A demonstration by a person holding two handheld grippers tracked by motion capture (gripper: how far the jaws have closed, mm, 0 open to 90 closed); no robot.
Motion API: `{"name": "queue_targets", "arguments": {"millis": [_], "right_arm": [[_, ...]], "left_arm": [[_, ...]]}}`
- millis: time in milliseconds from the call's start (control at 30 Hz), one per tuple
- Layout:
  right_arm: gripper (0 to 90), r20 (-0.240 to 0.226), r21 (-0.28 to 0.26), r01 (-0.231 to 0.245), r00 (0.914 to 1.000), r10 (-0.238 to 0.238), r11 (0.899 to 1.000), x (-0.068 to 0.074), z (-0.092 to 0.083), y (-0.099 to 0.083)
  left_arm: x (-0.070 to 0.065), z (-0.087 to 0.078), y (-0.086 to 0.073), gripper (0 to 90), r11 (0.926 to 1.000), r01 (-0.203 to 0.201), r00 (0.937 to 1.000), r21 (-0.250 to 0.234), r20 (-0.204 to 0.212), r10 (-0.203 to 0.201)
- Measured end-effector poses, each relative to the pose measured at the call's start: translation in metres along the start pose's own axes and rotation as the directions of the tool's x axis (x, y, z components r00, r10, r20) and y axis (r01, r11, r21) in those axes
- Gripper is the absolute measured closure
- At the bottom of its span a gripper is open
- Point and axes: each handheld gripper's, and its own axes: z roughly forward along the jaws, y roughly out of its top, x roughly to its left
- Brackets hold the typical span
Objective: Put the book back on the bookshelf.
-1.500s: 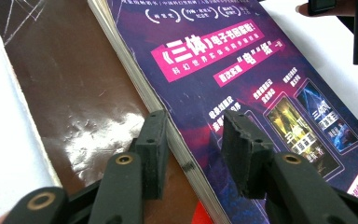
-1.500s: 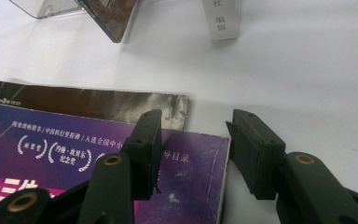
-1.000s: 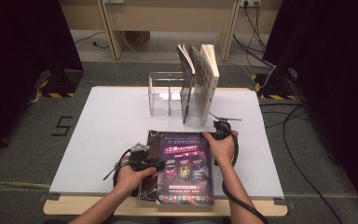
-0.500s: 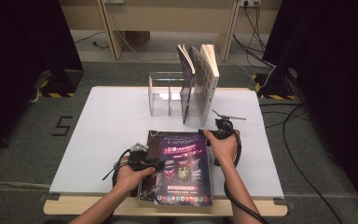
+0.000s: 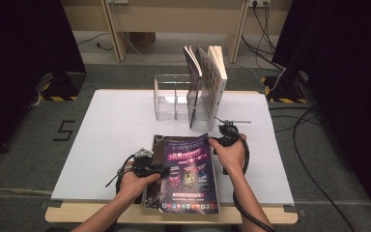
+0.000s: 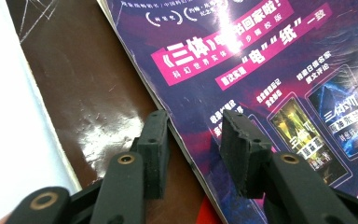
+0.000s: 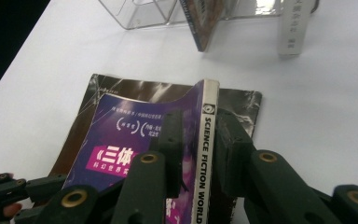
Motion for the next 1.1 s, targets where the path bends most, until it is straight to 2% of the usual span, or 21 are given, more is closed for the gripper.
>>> {"name": "queue_targets", "arguments": {"millis": [133, 267, 367, 467, 500, 600, 700, 800, 1100], "right_arm": [[79.7, -0.001, 0.026, 0.003, 1.0000, -0.003, 1.000, 0.000, 0.000, 0.000], [82.0, -0.031, 0.032, -0.021, 0.9993, 0.022, 0.999, -0.001, -0.002, 0.002], [82.6, -0.049, 0.027, -0.032, 0.9983, 0.033, 0.999, 0.001, -0.005, 0.003], [82.9, -0.059, 0.006, -0.032, 0.9977, 0.032, 0.999, 0.002, -0.007, 0.002], [82.9, -0.057, 0.002, -0.033, 0.9978, 0.033, 0.999, 0.003, -0.007, 0.002], [83.0, -0.060, -0.015, -0.035, 0.9976, 0.034, 0.999, 0.005, -0.010, 0.002], [83.1, -0.071, -0.034, -0.030, 0.9971, 0.027, 0.999, 0.008, -0.013, 0.002], [83.1, -0.071, -0.054, -0.014, 0.9975, 0.010, 0.998, 0.014, -0.018, 0.002], [83.1, -0.067, -0.116, 0.010, 0.9976, -0.018, 0.993, 0.027, -0.029, 0.006]], "left_arm": [[0.000, 0.000, 0.000, 61.0, 1.0000, -0.003, 1.0000, 0.002, 0.002, 0.003], [0.001, -0.001, 0.000, 60.3, 1.0000, -0.008, 0.9999, -0.002, 0.010, 0.008], [0.004, -0.003, -0.001, 60.0, 1.0000, 0.002, 0.9995, -0.008, 0.033, -0.002], [0.006, -0.008, -0.002, 59.0, 0.9996, 0.009, 0.9989, -0.025, 0.046, -0.008], [0.005, -0.012, -0.003, 58.6, 0.9992, -0.005, 0.9993, -0.040, 0.036, 0.006], [0.003, -0.021, -0.006, 57.3, 0.9984, -0.013, 0.9986, -0.054, 0.051, 0.016], [0.006, -0.029, -0.010, 56.5, 0.9974, -0.017, 0.9990, -0.070, 0.041, 0.020], [0.012, -0.034, -0.015, 55.9, 0.9969, -0.005, 0.9996, -0.078, 0.028, 0.007], [0.019, -0.040, -0.017, 55.0, 0.9963, 0.004, 0.9998, -0.086, 0.021, -0.002]]}}
